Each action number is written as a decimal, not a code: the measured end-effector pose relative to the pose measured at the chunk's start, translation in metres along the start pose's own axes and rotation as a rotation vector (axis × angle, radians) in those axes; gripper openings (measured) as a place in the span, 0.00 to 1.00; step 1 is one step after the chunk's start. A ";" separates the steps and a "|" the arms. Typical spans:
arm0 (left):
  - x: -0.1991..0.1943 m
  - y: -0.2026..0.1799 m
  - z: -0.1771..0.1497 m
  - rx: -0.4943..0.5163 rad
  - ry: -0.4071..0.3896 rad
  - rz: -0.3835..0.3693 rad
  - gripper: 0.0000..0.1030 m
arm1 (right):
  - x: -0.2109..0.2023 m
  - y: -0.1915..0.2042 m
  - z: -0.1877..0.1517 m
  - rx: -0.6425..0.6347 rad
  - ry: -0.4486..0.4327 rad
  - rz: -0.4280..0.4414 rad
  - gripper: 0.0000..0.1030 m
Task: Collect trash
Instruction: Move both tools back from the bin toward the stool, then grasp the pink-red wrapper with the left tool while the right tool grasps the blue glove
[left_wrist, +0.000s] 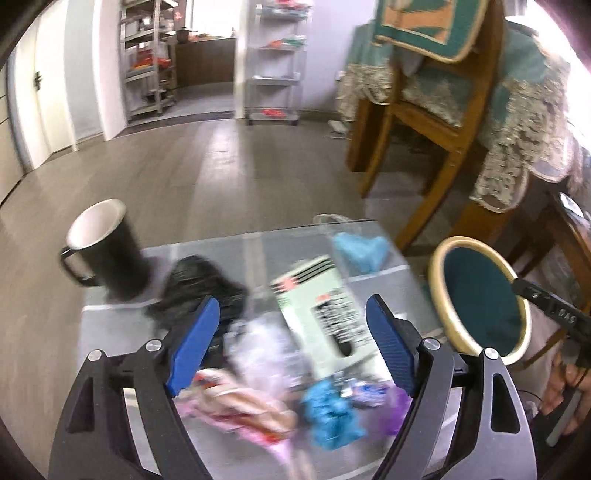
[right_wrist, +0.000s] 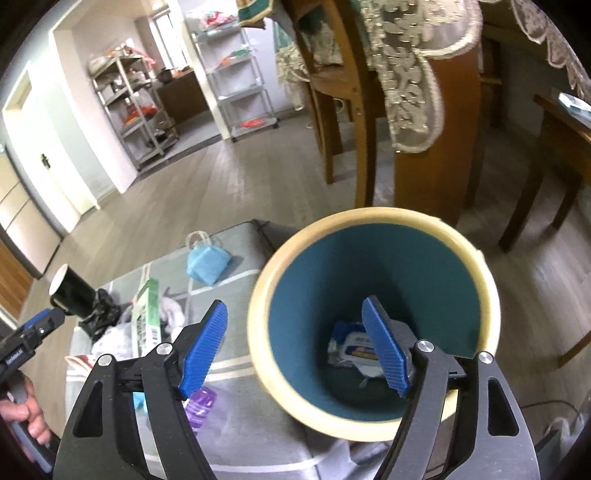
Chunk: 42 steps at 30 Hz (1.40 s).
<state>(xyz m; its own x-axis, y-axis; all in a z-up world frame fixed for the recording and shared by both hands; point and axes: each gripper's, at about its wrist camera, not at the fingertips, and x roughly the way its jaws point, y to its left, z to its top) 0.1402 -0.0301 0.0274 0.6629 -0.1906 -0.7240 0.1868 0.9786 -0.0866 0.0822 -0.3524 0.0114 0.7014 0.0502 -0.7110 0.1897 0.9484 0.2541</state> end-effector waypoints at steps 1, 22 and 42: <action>-0.002 0.007 -0.002 -0.009 -0.001 0.010 0.78 | 0.000 0.003 0.000 -0.004 0.000 0.003 0.74; 0.020 0.063 -0.044 -0.140 0.101 -0.002 0.69 | 0.035 0.068 -0.012 -0.133 0.082 0.111 0.75; 0.036 0.064 -0.055 -0.309 0.214 -0.055 0.14 | 0.038 0.111 -0.036 -0.263 0.126 0.193 0.75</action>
<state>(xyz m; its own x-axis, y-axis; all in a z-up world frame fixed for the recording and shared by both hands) 0.1361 0.0299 -0.0411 0.4853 -0.2548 -0.8364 -0.0312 0.9509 -0.3079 0.1053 -0.2339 -0.0109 0.6136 0.2592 -0.7459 -0.1334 0.9650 0.2256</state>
